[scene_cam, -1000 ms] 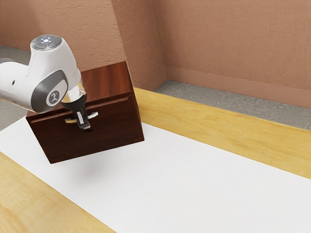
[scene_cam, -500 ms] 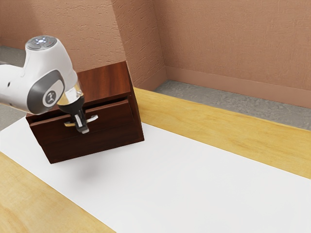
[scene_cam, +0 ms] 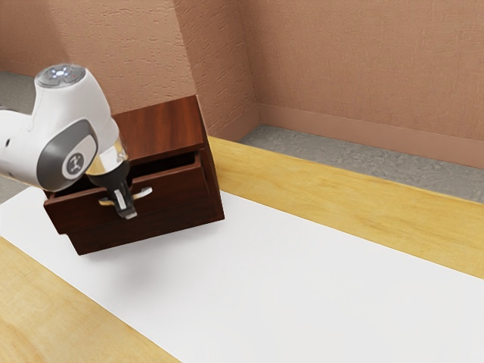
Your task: Pull the drawer handle with one arm to open the drawer
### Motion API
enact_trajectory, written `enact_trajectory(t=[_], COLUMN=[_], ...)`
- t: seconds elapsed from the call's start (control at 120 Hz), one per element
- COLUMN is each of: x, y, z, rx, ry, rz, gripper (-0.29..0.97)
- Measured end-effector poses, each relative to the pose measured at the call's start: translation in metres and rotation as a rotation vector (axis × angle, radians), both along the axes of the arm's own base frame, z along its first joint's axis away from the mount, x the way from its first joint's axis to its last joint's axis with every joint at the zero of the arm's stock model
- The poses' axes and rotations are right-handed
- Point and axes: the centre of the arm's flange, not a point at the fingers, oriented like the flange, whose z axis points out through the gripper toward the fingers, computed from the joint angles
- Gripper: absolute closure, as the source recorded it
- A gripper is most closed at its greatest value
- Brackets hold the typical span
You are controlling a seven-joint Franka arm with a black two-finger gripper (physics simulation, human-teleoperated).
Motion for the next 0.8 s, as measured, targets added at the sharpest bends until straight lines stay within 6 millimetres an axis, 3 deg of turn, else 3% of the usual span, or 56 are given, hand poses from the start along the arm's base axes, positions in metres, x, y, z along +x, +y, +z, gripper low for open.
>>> enact_trajectory(t=[0.8], x=[-0.038], y=[-0.032], z=[0.003], rx=[0.007], ry=[-0.011], rz=[0.019], gripper=[0.59])
